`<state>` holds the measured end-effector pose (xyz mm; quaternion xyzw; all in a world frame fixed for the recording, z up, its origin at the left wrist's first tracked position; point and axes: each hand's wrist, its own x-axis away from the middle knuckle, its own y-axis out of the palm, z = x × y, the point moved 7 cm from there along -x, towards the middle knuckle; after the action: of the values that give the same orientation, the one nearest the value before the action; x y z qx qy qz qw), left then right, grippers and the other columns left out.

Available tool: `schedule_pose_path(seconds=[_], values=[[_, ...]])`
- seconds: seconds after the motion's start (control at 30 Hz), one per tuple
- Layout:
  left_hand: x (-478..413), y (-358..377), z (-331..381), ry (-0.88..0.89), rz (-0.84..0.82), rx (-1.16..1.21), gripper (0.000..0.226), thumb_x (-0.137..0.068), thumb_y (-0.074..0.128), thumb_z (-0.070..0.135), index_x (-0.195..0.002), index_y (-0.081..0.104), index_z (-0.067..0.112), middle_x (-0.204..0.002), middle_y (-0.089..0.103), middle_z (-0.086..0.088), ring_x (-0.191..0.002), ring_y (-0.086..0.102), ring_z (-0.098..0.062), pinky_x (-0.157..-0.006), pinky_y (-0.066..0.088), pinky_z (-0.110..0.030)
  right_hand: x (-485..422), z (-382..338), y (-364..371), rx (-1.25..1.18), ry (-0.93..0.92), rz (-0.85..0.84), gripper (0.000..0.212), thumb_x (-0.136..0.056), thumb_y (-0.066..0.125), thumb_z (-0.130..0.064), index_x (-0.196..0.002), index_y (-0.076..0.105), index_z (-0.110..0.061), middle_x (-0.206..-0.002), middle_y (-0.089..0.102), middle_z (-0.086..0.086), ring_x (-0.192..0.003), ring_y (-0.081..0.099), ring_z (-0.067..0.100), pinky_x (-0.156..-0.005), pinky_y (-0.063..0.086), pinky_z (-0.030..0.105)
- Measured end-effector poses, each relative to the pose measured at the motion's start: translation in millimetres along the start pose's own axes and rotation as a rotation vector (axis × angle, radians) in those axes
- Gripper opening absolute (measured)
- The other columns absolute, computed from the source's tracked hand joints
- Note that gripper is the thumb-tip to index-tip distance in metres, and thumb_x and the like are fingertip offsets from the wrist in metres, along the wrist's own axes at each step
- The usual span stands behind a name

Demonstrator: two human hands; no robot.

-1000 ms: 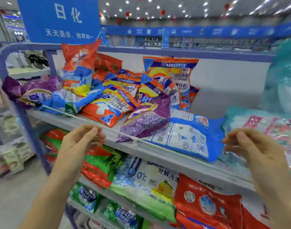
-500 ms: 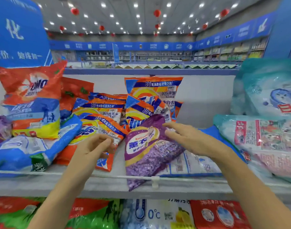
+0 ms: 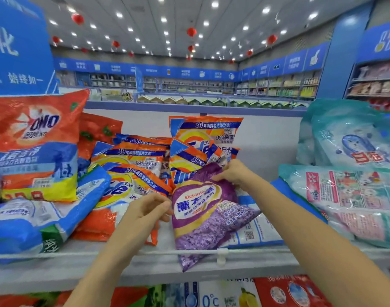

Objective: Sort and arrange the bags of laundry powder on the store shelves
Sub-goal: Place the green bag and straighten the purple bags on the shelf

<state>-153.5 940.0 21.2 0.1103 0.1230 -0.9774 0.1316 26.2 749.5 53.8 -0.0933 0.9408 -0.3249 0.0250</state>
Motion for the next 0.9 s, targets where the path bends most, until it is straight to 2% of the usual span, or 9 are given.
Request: schedule_pose_path(seconds=[0.1, 0.17, 0.23, 0.33, 0.47, 0.57, 0.7, 0.77, 0.9], values=[[-3.9, 3.2, -1.5, -0.002, -0.005, -0.007, 0.011, -0.093, 0.058, 0.020, -0.089, 0.067, 0.017, -0.082, 0.073, 0.002, -0.080, 0.068, -0.014, -0.072, 0.051, -0.032, 17.2, -19.2, -4.0, -0.204, -0.113, -0.030, 0.013, -0.086, 0.066, -0.009, -0.091, 0.063, 0.003, -0.087, 0.066, 0.018, -0.073, 0.063, 0.025, -0.054, 0.053, 0.025], [-8.8, 5.3, -4.1, -0.019, 0.014, 0.014, 0.006, -0.092, 0.060, 0.021, -0.094, 0.065, 0.020, -0.090, 0.071, 0.000, -0.089, 0.066, -0.016, -0.072, 0.052, -0.030, 33.0, -39.2, -10.0, -0.352, -0.204, -0.057, 0.021, -0.090, 0.060, -0.007, -0.108, 0.061, 0.004, -0.097, 0.067, 0.019, -0.074, 0.063, 0.024, -0.070, 0.056, 0.035], [-14.6, 5.9, -8.5, -0.054, 0.056, 0.092, 0.018, -0.088, 0.064, 0.023, -0.105, 0.058, 0.023, -0.105, 0.064, 0.001, -0.097, 0.063, -0.014, -0.071, 0.051, -0.027, 52.6, -65.4, -22.9, -0.491, -0.331, -0.048, 0.014, -0.090, 0.058, -0.004, -0.104, 0.060, 0.001, -0.089, 0.066, 0.013, -0.069, 0.063, 0.020, -0.074, 0.056, 0.037], [-23.0, 13.5, -11.3, -0.118, 0.068, 0.273, 0.054, -0.076, 0.070, 0.037, -0.122, 0.048, 0.023, -0.113, 0.060, 0.000, -0.103, 0.060, -0.014, -0.072, 0.050, -0.027, 86.7, -104.9, -49.9, -0.681, -0.557, -0.021, 0.009, -0.089, 0.057, 0.000, -0.097, 0.061, -0.004, -0.081, 0.066, 0.006, -0.065, 0.064, 0.014, -0.068, 0.056, 0.029], [-31.7, 49.1, 5.0, -0.130, -0.108, 0.535, 0.068, -0.057, 0.070, 0.046, -0.118, 0.056, 0.017, -0.105, 0.073, 0.000, -0.095, 0.070, -0.016, -0.072, 0.055, -0.026, 118.1, -125.2, -61.4, -0.758, -0.747, 0.018, 0.014, -0.089, 0.056, 0.001, -0.088, 0.062, -0.011, -0.082, 0.066, 0.004, -0.072, 0.064, 0.014, -0.075, 0.055, 0.030], [-33.4, 58.4, 14.8, -0.103, -0.057, 0.607, 0.058, -0.055, 0.071, 0.044, -0.106, 0.063, 0.017, -0.094, 0.076, 0.001, -0.084, 0.073, -0.014, -0.062, 0.058, -0.026, 117.5, -111.7, -63.3, -0.908, -0.723, 0.037, 0.014, -0.090, 0.054, 0.000, -0.088, 0.062, -0.011, -0.077, 0.068, -0.001, -0.069, 0.065, 0.011, -0.070, 0.056, 0.025], [-29.0, 48.8, 21.1, 0.019, 0.136, 0.455, 0.044, -0.056, 0.068, 0.051, -0.093, 0.063, 0.027, -0.081, 0.076, 0.008, -0.071, 0.072, -0.007, -0.051, 0.054, -0.018, 104.5, -74.9, -77.6, -0.959, -0.552, 0.108, 0.012, -0.092, 0.053, -0.006, -0.089, 0.064, -0.010, -0.072, 0.068, -0.001, -0.060, 0.063, 0.008, -0.058, 0.054, 0.022], [-23.2, 44.4, 31.5, 0.126, 0.189, 0.344, 0.039, -0.061, 0.065, 0.051, -0.094, 0.060, 0.032, -0.087, 0.072, 0.011, -0.073, 0.069, 0.001, -0.049, 0.051, -0.013, 100.1, -56.7, -84.3, -0.892, -0.480, 0.145, 0.014, -0.093, 0.053, -0.007, -0.087, 0.065, -0.011, -0.067, 0.069, -0.005, -0.056, 0.062, 0.005, -0.053, 0.051, 0.020], [-13.4, 43.0, 48.7, 0.321, 0.173, 0.115, 0.037, -0.066, 0.063, 0.051, -0.100, 0.055, 0.037, -0.094, 0.068, 0.016, -0.083, 0.066, 0.007, -0.057, 0.052, -0.011, 98.8, -36.1, -90.1, -0.847, -0.425, 0.170, 0.016, -0.093, 0.053, -0.005, -0.082, 0.064, -0.010, -0.064, 0.070, -0.006, -0.056, 0.063, 0.006, -0.057, 0.053, 0.021]])
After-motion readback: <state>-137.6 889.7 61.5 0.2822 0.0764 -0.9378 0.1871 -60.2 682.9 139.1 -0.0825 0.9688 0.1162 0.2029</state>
